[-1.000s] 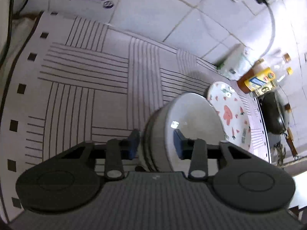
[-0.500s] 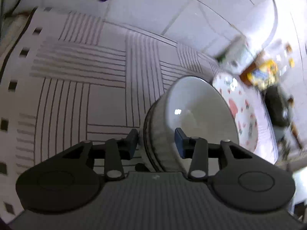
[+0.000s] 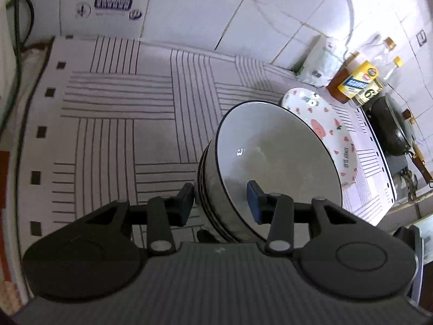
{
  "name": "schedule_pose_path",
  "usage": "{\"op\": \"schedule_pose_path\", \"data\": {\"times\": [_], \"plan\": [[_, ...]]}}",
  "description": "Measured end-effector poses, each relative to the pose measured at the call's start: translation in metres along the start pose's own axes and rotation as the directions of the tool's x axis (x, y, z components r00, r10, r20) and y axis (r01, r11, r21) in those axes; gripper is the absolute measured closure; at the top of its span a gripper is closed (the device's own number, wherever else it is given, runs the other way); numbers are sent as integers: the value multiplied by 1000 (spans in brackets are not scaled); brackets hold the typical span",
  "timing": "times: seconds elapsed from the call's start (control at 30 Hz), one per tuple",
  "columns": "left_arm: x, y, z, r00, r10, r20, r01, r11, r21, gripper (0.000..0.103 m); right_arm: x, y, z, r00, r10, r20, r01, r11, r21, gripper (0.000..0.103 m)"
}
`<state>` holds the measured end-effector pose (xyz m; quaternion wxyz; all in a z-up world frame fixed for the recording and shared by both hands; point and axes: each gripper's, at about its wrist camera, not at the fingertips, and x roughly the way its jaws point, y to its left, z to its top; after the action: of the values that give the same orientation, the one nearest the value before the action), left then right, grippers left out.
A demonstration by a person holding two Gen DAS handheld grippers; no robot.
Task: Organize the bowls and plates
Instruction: 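Carry the bowl stack over the bunny plate and lower it onto the plates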
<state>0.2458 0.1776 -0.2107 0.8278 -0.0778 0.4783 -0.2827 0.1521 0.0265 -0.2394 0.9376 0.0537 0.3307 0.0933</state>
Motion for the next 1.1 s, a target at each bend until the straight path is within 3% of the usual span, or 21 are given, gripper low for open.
{"op": "schedule_pose_path", "data": {"times": [0.2, 0.53, 0.8, 1.1], "plan": [[-34, -30, 1, 999, -10, 33, 8, 998, 55, 62, -39, 5, 14, 997, -21, 69, 20, 1000, 5, 6], [-51, -100, 19, 997, -46, 64, 36, 989, 147, 61, -86, -21, 40, 988, -86, 127, 94, 994, -51, 6], [-34, -149, 38, 995, -62, 82, 48, 986, 162, 61, -104, -71, 60, 982, -119, 147, 131, 989, -72, 6], [7, -189, 58, 999, -13, 49, 3, 979, 205, 61, -95, -122, 63, 985, -97, 144, 112, 989, -100, 6]]}}
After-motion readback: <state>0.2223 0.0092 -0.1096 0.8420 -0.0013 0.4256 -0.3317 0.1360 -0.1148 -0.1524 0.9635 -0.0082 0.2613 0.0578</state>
